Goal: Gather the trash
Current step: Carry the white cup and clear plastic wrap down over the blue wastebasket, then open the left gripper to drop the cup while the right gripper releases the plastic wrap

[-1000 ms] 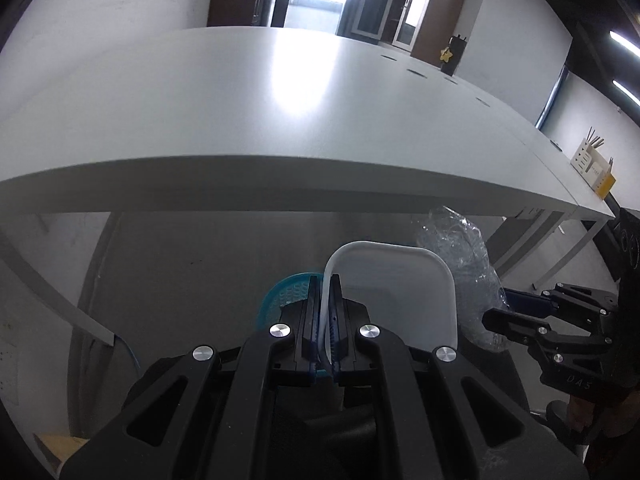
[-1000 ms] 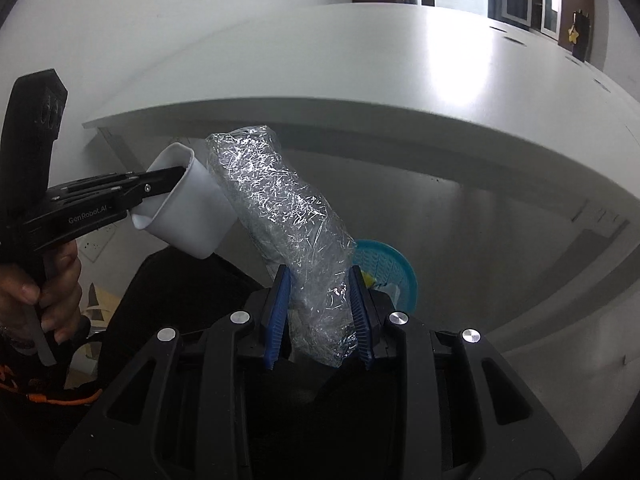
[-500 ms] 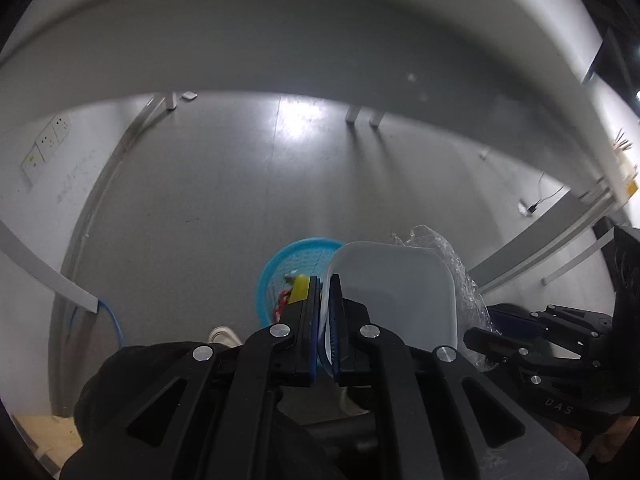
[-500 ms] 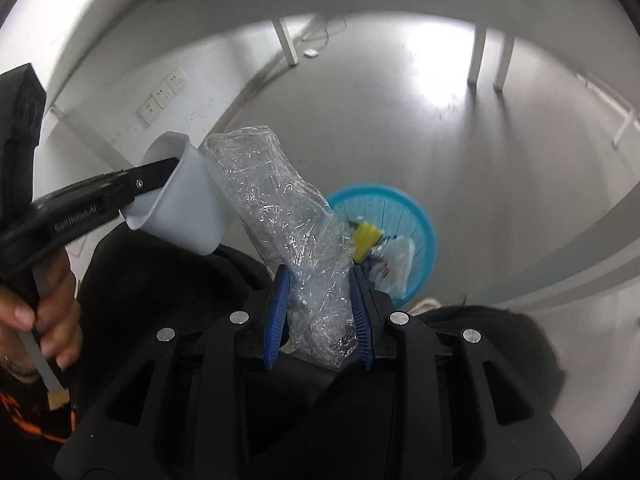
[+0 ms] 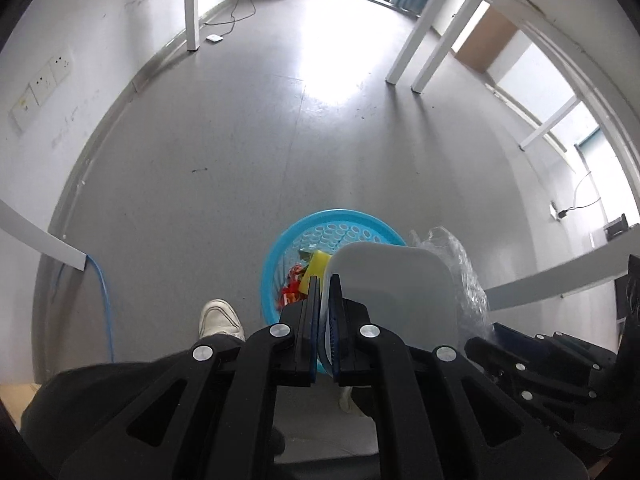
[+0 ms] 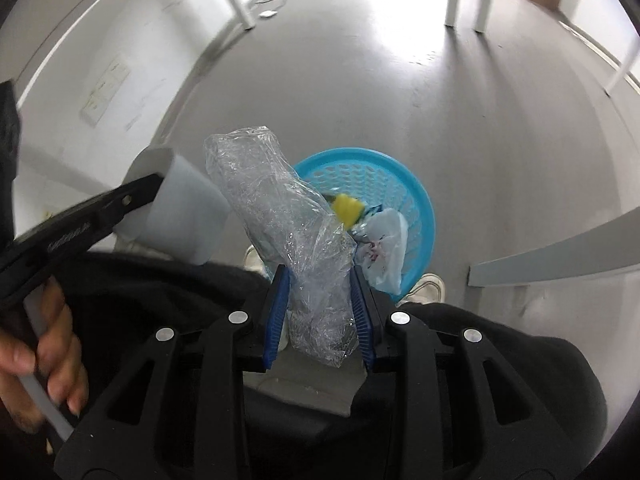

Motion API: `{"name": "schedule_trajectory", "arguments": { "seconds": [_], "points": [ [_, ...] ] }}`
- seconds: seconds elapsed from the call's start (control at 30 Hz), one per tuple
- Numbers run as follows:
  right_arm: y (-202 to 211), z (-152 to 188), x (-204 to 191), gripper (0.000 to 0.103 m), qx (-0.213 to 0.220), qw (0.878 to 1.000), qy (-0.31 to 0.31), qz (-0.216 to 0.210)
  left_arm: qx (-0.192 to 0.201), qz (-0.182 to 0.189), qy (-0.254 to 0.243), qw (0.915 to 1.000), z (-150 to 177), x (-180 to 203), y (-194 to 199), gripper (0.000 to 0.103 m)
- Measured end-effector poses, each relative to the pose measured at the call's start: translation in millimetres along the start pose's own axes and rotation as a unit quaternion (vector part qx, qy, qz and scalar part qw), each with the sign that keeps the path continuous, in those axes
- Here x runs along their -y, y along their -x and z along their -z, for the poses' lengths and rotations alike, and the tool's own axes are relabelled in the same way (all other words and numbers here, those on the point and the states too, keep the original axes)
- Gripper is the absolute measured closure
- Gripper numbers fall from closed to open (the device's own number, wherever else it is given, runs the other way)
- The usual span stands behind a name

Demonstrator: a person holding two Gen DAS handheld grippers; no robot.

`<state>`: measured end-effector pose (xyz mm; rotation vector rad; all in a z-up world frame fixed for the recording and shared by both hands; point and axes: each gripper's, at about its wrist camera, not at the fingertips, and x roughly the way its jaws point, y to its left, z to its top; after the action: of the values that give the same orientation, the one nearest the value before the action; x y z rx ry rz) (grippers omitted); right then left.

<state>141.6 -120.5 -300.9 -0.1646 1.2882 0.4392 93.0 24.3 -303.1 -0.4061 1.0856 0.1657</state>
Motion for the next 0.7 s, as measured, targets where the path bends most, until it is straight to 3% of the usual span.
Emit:
{"name": "schedule_trajectory", "arguments": {
  "seconds": [0.23,0.27,0.3,0.33,0.47,0.63,0.7],
  "points": [
    [-40,-16,20,0.068,-0.031,0.998,-0.046,-0.014,-0.021,0.005,0.008,0.9997,-13,2,-30,0.099],
    [-40,-17,23,0.062,-0.031,0.998,-0.052,-0.018,-0.019,0.010,0.015,0.9997,-16,0,-33,0.088],
    [-42,-18,25,0.059,-0.030,0.998,-0.059,-0.025,-0.017,0.018,0.025,0.9994,-18,-2,-35,0.062],
    [-42,-18,27,0.057,-0.030,0.997,-0.062,-0.028,-0.012,0.025,0.036,0.9990,-19,-4,-36,0.054],
    [-44,-19,29,0.043,-0.026,0.997,-0.064,-0.034,-0.014,0.030,0.037,0.9988,-16,-6,-34,0.054],
    [-37,-17,27,0.041,-0.027,0.997,-0.056,-0.038,-0.013,0.030,0.027,0.9991,-13,-5,-25,0.054],
    [-29,-15,25,0.036,-0.024,0.998,-0.048,-0.035,-0.008,0.025,0.018,0.9995,-14,-2,-21,0.054]
  ]
}}
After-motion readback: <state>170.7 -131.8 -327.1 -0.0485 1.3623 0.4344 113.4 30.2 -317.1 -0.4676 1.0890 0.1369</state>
